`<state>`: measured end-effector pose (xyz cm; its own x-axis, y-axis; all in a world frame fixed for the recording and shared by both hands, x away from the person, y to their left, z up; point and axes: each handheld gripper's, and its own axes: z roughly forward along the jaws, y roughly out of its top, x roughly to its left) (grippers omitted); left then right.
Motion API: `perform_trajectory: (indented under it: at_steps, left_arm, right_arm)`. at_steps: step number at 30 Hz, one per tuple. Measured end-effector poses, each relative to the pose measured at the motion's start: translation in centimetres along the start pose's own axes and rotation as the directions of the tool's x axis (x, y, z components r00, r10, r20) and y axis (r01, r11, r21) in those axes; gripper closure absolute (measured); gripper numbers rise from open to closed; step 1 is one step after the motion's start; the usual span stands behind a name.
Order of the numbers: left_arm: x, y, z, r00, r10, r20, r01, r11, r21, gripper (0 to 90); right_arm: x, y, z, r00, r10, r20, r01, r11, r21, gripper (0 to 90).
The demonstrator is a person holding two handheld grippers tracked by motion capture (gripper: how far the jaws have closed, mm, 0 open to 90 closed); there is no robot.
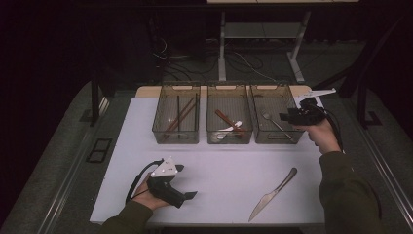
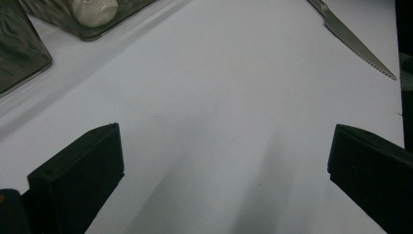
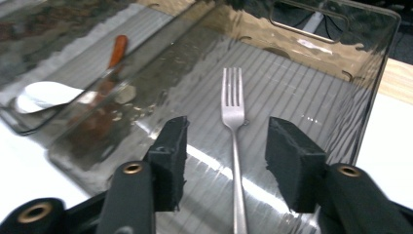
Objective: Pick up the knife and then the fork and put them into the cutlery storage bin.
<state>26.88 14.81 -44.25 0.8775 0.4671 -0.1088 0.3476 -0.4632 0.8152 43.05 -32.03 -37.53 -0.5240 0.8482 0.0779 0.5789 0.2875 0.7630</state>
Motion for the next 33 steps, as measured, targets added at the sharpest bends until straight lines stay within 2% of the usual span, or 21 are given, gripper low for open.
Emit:
perform_trajectory:
  at_steps: [2,4,9,11,15,18,21,31,33]
  left_arm:
    - [0.0,0.0,0.0,1.0,0.001,-0.001,-0.001,1.0,0.001,0.0]
    - [0.0,0.0,0.0,1.0,0.0,-0.002,0.0,1.0,0.002,0.0]
    - [0.0,0.0,0.0,1.0,0.0,-0.005,0.0,1.0,0.005,0.0]
    - [0.0,0.0,-0.1,0.9999,0.015,-0.005,-0.015,0.9997,0.02,0.0]
    - [0.1,0.0,0.0,0.9998,0.017,-0.006,-0.017,0.9996,0.024,0.0]
    - [0.1,0.0,0.0,0.9999,0.014,-0.004,-0.014,0.9997,0.022,0.0]
    - [0.1,0.0,0.0,0.9999,0.016,-0.003,-0.016,0.9997,0.021,0.0]
    - [0.1,0.0,-0.1,0.9999,0.016,-0.006,-0.016,0.9996,0.022,0.0]
    - [0.1,0.0,-0.1,0.9998,0.016,-0.008,-0.015,0.9997,0.021,0.0]
  right_arm:
    - [0.4,-0.1,-0.6,1.0,0.003,-0.008,-0.003,1.0,-0.014,49.3]
    - [0.8,-0.3,-1.2,0.9992,0.003,-0.041,-0.004,1.0,-0.027,52.0]
    - [2.0,-1.1,-2.6,0.9971,-0.017,-0.074,0.014,0.999,-0.042,59.6]
    - [2.6,-1.6,-3.0,0.9957,-0.027,-0.089,0.024,0.999,-0.037,64.9]
    - [3.6,-2.9,-3.6,0.9909,-0.066,-0.117,0.063,0.998,-0.03,76.9]
    - [4.3,-3.9,-3.8,0.9854,-0.096,-0.14,0.094,0.995,-0.02,82.8]
    - [4.7,-5.0,-3.9,0.9807,-0.105,-0.165,0.104,0.994,-0.011,87.7]
    - [6.6,-7.7,-4.7,0.9667,-0.114,-0.229,0.118,0.993,0.0,89.9]
    - [7.1,-8.3,-4.8,0.9665,-0.122,-0.226,0.127,0.992,0.009,89.9]
